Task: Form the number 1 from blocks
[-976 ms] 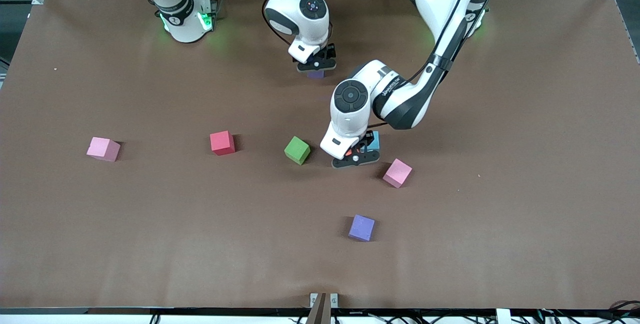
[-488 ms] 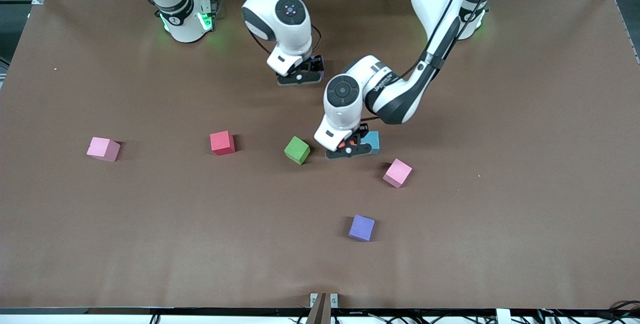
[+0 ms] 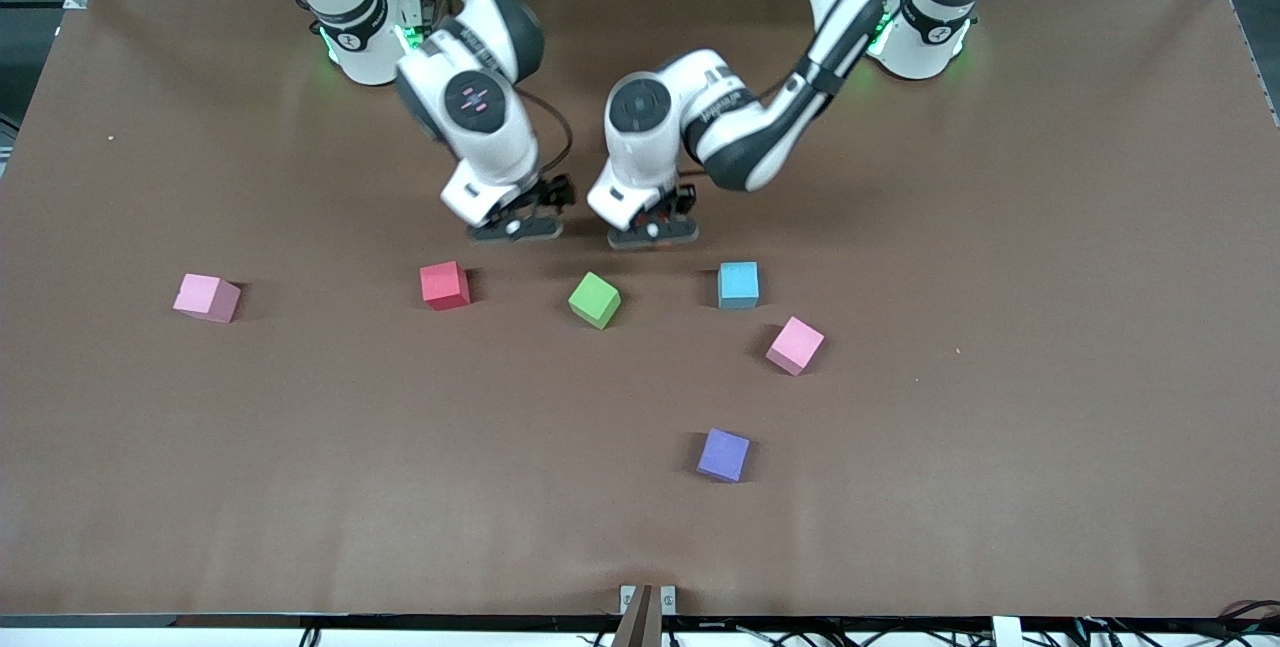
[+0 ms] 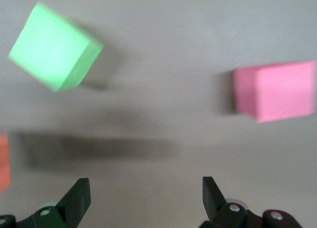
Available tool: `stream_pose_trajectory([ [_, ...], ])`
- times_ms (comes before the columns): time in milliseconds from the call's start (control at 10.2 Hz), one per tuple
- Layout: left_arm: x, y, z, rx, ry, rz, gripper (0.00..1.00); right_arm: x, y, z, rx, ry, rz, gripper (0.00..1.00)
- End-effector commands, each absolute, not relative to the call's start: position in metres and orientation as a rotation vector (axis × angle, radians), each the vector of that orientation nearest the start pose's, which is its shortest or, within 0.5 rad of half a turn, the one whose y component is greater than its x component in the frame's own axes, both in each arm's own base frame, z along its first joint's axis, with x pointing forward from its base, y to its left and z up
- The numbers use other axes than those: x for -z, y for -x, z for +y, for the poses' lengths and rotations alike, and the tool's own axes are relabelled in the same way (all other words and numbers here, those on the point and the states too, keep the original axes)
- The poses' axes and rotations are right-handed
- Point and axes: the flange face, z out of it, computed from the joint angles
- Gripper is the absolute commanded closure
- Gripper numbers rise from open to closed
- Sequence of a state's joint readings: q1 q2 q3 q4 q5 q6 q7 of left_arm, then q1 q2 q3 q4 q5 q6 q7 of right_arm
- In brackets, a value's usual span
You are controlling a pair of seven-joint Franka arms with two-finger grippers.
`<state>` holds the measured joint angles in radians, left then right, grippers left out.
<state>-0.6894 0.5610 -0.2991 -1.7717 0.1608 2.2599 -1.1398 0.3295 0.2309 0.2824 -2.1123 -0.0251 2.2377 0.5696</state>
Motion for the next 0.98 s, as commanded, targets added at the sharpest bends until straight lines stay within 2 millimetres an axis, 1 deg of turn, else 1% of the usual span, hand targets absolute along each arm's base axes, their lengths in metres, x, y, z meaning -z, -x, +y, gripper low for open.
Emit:
stream_pose_trajectory([
  [0, -0.245, -0.336, -0.54, -0.019, 3.11, -0.112, 1.0, -0.305, -0.491, 0.291, -0.158, 3.152, 0.001, 0.0],
  [98, -0.231, -0.311, -0.547, -0.022, 3.101, -0.066, 1.0, -0.302, -0.507, 0.288, -0.185, 3.104, 0.103, 0.0],
  [195, -0.226, -0.304, -0.545, 0.003, 3.11, -0.042, 1.0, -0.295, -0.518, 0.291, -0.231, 3.044, 0.2, 0.0],
  [293, -0.226, -0.304, -0.546, 0.01, 3.115, -0.037, 1.0, -0.286, -0.527, 0.298, -0.247, 3.018, 0.265, 0.0],
  [488, -0.223, -0.303, -0.547, 0.01, 3.122, -0.035, 1.0, -0.269, -0.539, 0.332, -0.214, 2.978, 0.427, 0.0],
  [585, -0.221, -0.3, -0.548, 0.002, 3.123, -0.03, 1.0, -0.263, -0.544, 0.344, -0.215, 2.966, 0.46, 0.0],
  [683, -0.216, -0.298, -0.548, -0.007, 3.118, -0.033, 1.0, -0.257, -0.55, 0.353, -0.207, 2.949, 0.505, 0.0],
  [780, -0.216, -0.299, -0.55, -0.002, 3.131, -0.035, 1.0, -0.252, -0.557, 0.359, -0.193, 2.925, 0.569, 0.0],
  [878, -0.217, -0.299, -0.55, -0.004, 3.136, -0.041, 1.0, -0.242, -0.555, 0.371, -0.196, 2.92, 0.595, 0.0],
])
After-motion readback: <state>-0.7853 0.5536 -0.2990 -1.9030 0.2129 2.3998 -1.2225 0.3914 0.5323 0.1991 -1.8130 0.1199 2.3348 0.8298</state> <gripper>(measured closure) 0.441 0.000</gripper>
